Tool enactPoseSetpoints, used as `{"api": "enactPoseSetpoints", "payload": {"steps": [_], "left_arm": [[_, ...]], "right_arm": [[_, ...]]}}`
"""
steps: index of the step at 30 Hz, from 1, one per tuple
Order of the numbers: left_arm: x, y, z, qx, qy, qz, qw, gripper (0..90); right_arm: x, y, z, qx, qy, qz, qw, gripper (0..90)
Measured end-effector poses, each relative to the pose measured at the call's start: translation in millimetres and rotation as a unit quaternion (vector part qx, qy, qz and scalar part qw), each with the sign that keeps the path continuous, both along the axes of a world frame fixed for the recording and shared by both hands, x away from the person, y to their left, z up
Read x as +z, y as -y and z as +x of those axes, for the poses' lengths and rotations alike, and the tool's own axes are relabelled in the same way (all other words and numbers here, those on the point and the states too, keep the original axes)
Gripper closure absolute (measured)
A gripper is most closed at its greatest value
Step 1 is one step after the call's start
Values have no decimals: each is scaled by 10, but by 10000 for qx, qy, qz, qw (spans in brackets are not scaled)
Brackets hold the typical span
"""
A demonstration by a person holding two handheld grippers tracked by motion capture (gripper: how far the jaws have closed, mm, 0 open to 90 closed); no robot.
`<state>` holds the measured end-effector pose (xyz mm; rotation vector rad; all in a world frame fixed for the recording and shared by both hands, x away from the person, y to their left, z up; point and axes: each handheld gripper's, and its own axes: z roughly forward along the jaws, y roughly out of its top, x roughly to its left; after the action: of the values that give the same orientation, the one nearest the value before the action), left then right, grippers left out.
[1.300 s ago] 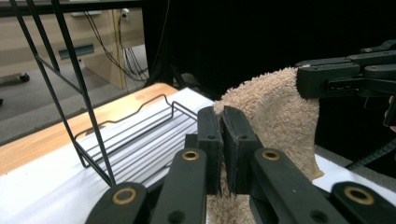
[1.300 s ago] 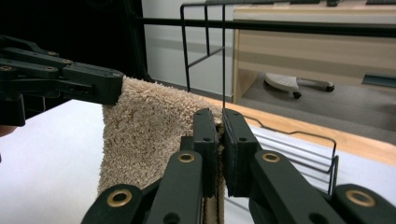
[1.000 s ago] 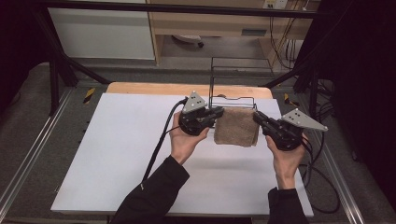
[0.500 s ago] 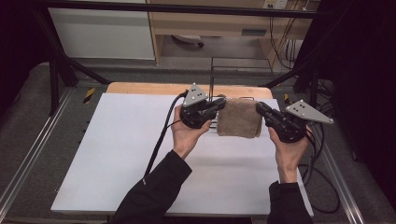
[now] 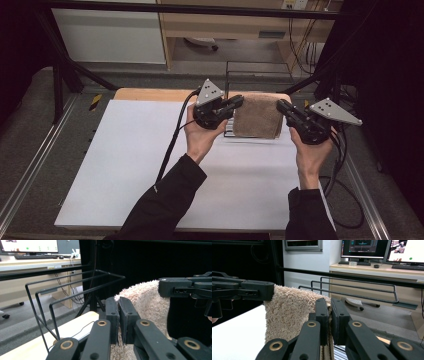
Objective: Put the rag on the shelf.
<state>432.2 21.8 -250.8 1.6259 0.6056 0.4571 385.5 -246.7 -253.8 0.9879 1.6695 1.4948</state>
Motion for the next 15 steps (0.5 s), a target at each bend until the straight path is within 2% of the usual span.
{"api": "enactPoseSetpoints", "payload": {"steps": [15], "left_arm": [[169, 40, 107, 114, 146, -135, 9997, 858]], "right_arm": [[211, 3, 114, -78, 177, 16, 9998, 851]]}}
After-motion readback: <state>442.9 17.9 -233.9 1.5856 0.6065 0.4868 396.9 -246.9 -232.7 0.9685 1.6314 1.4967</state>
